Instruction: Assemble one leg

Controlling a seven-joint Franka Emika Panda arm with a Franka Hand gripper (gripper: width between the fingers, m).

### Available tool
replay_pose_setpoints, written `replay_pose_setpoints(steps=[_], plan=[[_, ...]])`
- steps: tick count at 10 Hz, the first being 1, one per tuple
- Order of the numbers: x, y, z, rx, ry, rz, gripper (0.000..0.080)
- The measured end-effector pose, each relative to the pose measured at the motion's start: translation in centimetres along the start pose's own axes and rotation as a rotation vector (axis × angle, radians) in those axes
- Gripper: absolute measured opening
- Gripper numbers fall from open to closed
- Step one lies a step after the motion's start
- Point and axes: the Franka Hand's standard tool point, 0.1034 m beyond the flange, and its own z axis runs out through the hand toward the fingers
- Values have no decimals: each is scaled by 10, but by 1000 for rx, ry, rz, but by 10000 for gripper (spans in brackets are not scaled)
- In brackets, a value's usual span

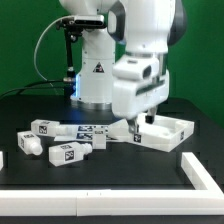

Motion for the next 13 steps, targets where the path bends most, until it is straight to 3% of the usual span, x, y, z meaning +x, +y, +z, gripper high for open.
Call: replay_pose_setpoints(steps=[2, 6, 8, 9, 10, 11, 13], plan=[[-3, 1, 19, 3, 7, 1, 649], [-4, 1, 19, 5, 5, 0, 627], [-4, 0, 19, 5, 4, 0, 257], [-4, 0, 19, 5, 4, 0, 257], [-4, 0, 19, 5, 4, 0, 119], [-4, 1, 19, 5, 4, 1, 53], [-15, 15, -8, 6, -9, 219, 53]])
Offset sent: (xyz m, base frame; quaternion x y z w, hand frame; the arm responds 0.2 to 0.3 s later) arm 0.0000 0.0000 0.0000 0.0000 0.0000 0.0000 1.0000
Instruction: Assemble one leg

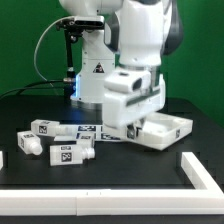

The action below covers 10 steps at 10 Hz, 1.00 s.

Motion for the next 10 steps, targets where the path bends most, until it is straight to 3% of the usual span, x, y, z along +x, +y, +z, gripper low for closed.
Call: replay_pose_setpoints(steps=[1, 2, 3, 4, 5, 7, 8, 9, 10], plan=[[1, 8, -15, -2, -3, 87, 53], [-2, 19, -29, 32, -30, 178, 53], [-2, 38, -45, 23, -8, 143, 53], [-3, 48, -51, -13, 57, 100, 53], [-6, 39, -45, 6, 39, 262, 54], [-6, 44, -42, 26, 24, 411, 54], [-3, 71, -42, 51, -5, 569, 54], [6, 104, -46, 49, -17, 724, 54], [11, 125, -44, 45, -11, 825, 54]])
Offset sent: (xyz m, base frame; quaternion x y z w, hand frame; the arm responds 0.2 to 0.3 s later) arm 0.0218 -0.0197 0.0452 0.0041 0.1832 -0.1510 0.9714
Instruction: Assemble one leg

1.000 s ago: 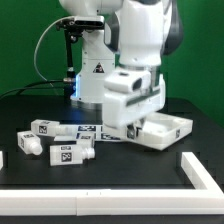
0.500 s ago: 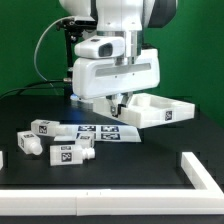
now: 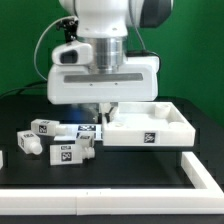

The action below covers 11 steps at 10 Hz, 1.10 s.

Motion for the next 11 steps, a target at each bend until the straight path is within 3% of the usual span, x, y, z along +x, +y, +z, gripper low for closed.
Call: replay_pose_setpoints(steps=[1, 5, 7, 8, 11], plan=[[9, 12, 5, 3, 3, 52, 54], [6, 8, 9, 1, -5, 87, 54], [39, 14, 19, -6, -4, 54, 54], [55, 8, 24, -9, 6, 49, 54], [57, 6, 27, -12, 10, 39, 54]])
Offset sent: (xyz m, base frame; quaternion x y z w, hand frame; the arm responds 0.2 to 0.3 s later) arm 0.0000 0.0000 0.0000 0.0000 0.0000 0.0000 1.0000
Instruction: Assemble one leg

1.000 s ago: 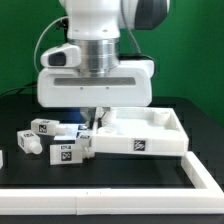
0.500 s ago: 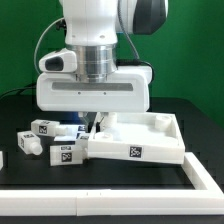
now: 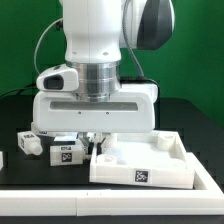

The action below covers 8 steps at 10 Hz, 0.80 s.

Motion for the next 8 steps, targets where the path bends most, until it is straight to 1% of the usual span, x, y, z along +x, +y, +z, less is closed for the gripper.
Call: replay_pose_setpoints(steps=[2, 3, 4, 5, 6, 7, 8], plan=[[1, -1, 3, -1, -1, -2, 54], [7, -2, 13, -4, -2, -7, 54], [16, -8, 20, -6, 1, -17, 54], [20, -14, 25, -12, 8, -36, 54], [25, -16, 28, -35, 22, -65, 54], [25, -16, 32, -64, 19, -90, 54], [26, -15, 32, -64, 14, -101, 58]])
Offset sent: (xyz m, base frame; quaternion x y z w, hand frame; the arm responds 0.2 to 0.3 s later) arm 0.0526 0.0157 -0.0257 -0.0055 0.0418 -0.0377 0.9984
